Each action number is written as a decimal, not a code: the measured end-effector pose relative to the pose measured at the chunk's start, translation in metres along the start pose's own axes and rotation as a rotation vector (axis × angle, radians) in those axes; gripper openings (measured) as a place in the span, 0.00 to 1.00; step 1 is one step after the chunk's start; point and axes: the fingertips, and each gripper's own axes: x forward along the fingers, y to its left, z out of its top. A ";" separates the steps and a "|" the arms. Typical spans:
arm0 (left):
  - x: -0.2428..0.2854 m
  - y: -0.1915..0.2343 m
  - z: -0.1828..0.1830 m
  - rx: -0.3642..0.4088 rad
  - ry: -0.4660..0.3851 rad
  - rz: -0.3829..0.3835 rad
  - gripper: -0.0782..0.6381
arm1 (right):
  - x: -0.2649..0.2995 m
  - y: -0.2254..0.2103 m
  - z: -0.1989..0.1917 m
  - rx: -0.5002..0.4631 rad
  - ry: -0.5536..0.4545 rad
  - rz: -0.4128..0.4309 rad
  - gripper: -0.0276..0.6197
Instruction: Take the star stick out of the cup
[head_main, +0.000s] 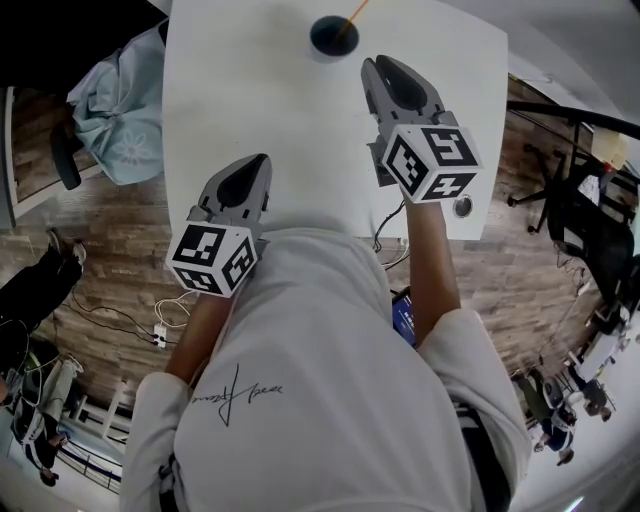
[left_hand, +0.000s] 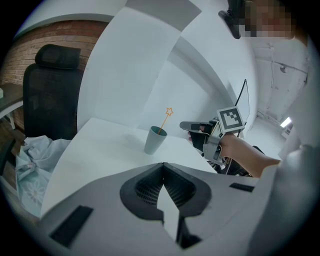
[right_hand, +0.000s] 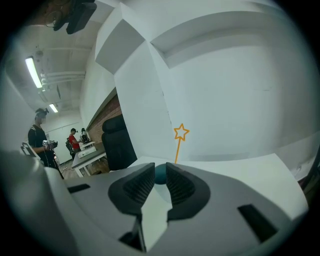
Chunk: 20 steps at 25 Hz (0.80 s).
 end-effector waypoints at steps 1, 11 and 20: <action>0.001 0.001 0.000 -0.002 0.003 0.001 0.12 | 0.003 -0.001 0.000 -0.002 0.004 0.001 0.15; 0.006 0.010 0.000 -0.032 0.019 0.018 0.12 | 0.030 -0.013 0.003 0.000 0.018 -0.003 0.17; 0.009 0.023 0.003 -0.070 0.019 0.036 0.12 | 0.053 -0.020 0.000 0.024 0.036 0.000 0.18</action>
